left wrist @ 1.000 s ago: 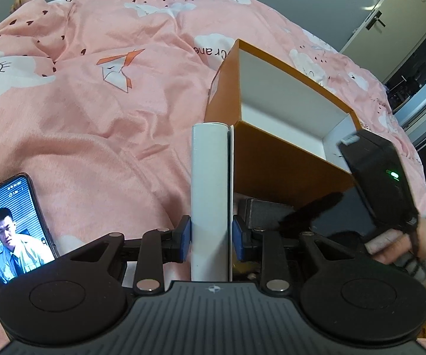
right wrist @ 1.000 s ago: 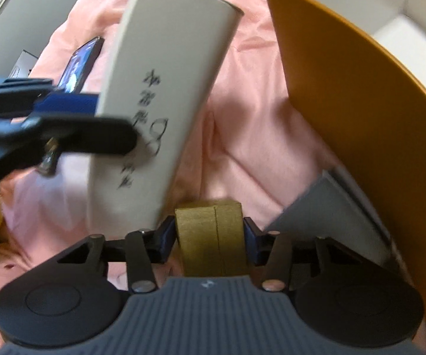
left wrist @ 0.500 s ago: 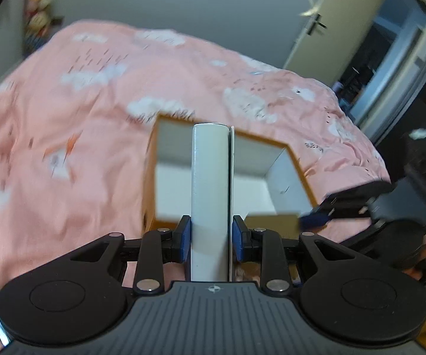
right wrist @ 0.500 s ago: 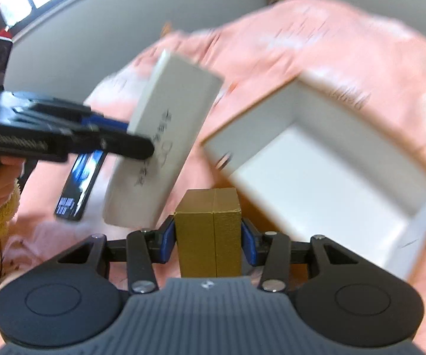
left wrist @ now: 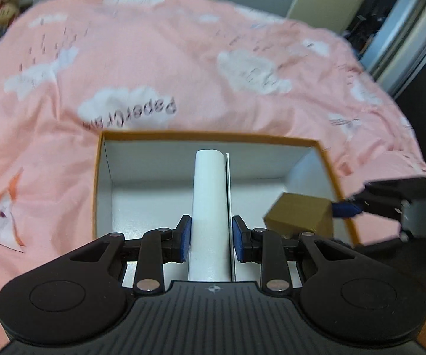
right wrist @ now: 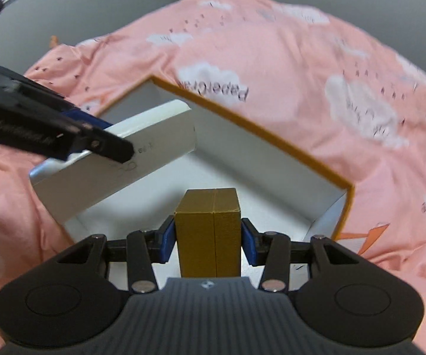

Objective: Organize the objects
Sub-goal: 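Lower the glasses case into the orange box with the left tool while the right tool carries the gold box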

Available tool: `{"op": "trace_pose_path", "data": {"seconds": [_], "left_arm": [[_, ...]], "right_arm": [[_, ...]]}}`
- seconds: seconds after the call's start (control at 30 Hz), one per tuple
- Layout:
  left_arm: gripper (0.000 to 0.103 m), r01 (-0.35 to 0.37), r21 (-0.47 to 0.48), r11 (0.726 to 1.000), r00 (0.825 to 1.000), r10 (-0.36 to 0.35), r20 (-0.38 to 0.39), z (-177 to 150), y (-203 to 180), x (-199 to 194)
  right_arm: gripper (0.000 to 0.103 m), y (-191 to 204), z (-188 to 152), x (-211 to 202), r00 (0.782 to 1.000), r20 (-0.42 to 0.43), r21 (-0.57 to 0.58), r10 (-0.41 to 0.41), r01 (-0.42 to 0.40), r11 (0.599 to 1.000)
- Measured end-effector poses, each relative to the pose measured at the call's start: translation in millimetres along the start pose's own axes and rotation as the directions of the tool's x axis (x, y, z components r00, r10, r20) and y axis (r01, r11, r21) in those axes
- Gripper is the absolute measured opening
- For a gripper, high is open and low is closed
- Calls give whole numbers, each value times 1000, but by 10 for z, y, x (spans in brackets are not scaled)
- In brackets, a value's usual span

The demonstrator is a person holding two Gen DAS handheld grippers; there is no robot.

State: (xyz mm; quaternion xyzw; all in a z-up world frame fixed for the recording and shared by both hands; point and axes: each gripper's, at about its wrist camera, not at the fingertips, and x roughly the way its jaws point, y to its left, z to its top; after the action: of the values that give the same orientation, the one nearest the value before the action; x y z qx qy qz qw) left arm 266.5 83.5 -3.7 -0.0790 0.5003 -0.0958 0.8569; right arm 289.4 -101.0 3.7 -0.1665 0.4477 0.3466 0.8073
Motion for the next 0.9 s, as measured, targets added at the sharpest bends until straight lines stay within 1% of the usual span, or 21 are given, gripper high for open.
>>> {"op": "trace_pose_path", "data": {"seconds": [0.1,0.2,0.3,0.37,0.47,0.6,0.67,0.7,0.8,0.9], "left_arm": [[32,-35,-50,998,999,34,-31,23,113,284],[32,-24,-98,995,998,17,-68,5,208,484],[32,-32,-110,993,997,23,-76,-15,238,613],[32,-56,-99,993,996,49,-73,-29,230,662],[32,-116,-58,991,990,111,-90,-21,188,738],[34,-150,16,989,985,151,-81,-32,136,746],[39,-198,93,976,977,205,-63,-35,51,734],[43,-232,139,963,969,241,-47,-41,-2,725],[41,-316,253,914,946,324,13,-64,-109,682],[41,-357,302,884,931,363,38,-73,-151,655]], "right_arm": [[47,-8,-3,274,999,-28,23,26,-25,999],[47,-34,-69,367,998,-40,31,45,-44,999],[47,-58,-79,433,997,-47,41,68,-66,997],[47,-68,-69,499,996,-51,46,80,-77,996],[47,-71,-63,549,994,-60,57,92,-88,994],[47,-50,-73,592,992,-65,60,105,-101,993],[47,-35,-77,613,991,-69,63,114,-109,992],[47,-28,-77,623,990,-72,66,121,-116,991],[47,15,-70,655,987,-79,68,138,-133,989],[47,80,-53,668,986,-82,54,142,-138,989]]}}
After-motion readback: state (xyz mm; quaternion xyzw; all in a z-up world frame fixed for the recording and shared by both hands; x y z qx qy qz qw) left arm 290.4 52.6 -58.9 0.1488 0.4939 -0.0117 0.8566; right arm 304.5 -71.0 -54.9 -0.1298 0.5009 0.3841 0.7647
